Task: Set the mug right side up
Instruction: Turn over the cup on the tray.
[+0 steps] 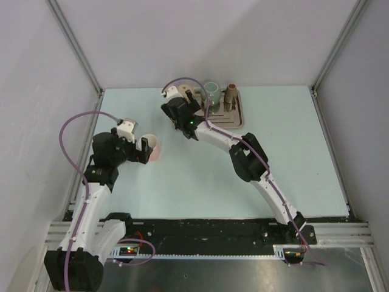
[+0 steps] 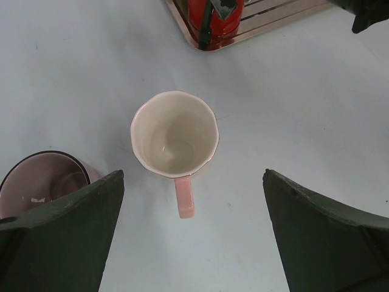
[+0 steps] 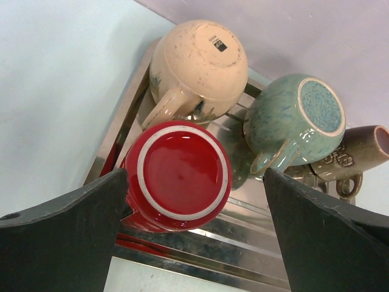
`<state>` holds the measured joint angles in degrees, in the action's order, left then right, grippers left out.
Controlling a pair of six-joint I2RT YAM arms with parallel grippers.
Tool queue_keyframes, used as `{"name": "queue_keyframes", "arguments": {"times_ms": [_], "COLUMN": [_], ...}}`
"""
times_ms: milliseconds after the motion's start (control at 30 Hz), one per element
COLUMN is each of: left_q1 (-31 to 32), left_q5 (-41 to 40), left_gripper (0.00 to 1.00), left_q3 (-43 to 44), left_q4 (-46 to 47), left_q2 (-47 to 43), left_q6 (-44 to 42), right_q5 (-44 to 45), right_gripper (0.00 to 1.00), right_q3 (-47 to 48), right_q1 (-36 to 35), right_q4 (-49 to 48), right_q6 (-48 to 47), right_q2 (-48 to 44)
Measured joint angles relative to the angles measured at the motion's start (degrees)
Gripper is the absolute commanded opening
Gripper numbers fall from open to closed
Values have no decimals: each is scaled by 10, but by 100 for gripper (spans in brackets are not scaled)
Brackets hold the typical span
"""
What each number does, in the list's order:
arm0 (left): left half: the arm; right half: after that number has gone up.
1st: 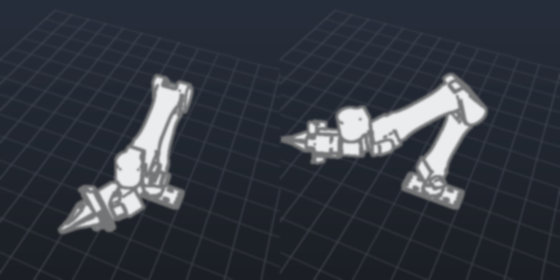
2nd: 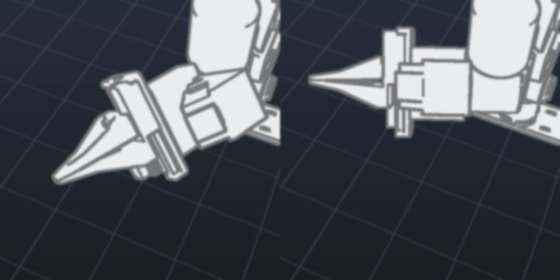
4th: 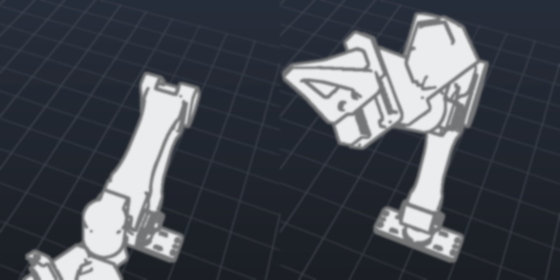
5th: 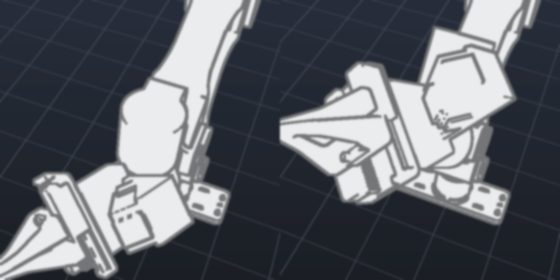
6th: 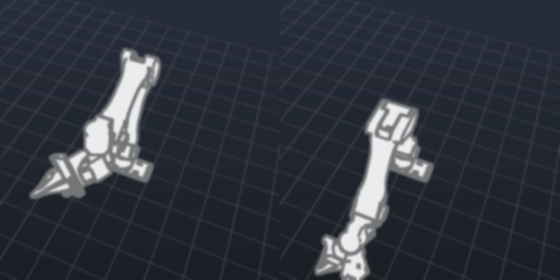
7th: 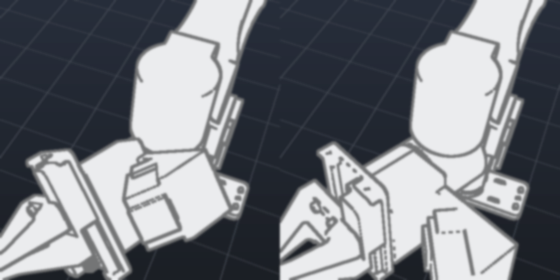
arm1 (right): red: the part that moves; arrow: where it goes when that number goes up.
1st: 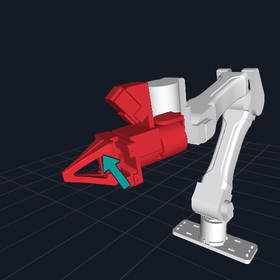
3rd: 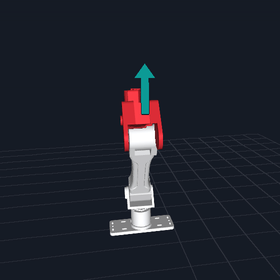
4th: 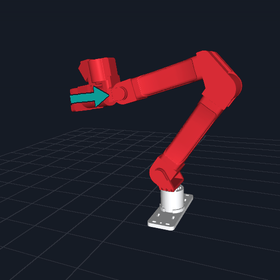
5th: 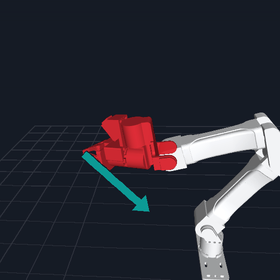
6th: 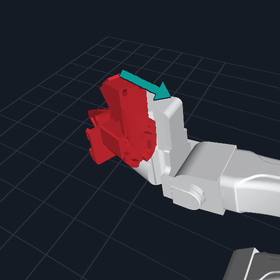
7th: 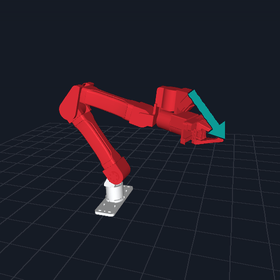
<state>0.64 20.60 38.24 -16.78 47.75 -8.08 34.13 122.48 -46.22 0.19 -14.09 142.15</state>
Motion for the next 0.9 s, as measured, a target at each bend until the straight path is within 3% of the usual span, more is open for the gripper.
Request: {"name": "queue_keyframes", "arguments": {"times_ms": [900], "left_q1": [0], "left_q5": [1], "left_gripper": [100], "left_q3": [-3], "left_q4": [12], "left_q2": [-9], "left_q6": [0], "right_q5": [10], "right_gripper": [99], "right_q3": [-9], "right_q1": [-2], "right_q4": [32], "right_q6": [15], "right_q2": [9]}}
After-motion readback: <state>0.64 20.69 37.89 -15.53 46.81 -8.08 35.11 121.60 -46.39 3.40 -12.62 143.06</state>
